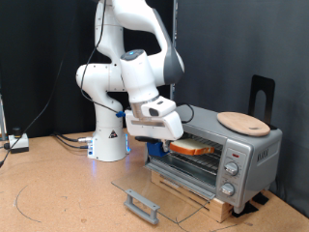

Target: Make a piece of toast with the oven

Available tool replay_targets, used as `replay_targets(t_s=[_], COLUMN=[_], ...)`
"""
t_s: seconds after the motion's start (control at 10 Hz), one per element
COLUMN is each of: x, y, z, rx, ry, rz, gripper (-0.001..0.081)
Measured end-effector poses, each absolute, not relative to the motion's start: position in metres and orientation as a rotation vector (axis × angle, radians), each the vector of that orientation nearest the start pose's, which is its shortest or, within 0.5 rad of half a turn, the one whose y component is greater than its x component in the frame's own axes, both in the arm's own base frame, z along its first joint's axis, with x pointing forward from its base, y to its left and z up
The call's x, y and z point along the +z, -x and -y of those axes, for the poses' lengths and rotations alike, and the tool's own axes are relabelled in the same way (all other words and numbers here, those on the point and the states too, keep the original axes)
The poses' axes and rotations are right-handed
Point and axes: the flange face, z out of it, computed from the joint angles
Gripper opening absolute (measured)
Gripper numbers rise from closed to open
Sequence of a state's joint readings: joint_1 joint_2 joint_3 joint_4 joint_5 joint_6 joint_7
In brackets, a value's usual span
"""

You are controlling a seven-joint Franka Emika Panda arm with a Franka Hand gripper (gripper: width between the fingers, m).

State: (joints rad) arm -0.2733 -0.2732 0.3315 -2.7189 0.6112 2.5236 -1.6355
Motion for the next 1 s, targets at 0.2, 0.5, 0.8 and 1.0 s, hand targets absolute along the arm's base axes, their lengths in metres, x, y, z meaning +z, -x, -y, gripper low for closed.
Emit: replay_targets(t_s=[0.2,0.5,0.8,1.0], x=[0.322,0.327,0.321,0.312], y=[-0.397,-0.399,-0.396,-0.385], z=[-0.016,0.003,-0.006,-0.039], rx=[-0.392,-0.334,-0.428,-0.577], ry=[2.467,2.519,2.298,1.986], rz=[1.663,1.674,1.889,2.052], gripper=[0.0417,0.0417,0.0417,0.0417])
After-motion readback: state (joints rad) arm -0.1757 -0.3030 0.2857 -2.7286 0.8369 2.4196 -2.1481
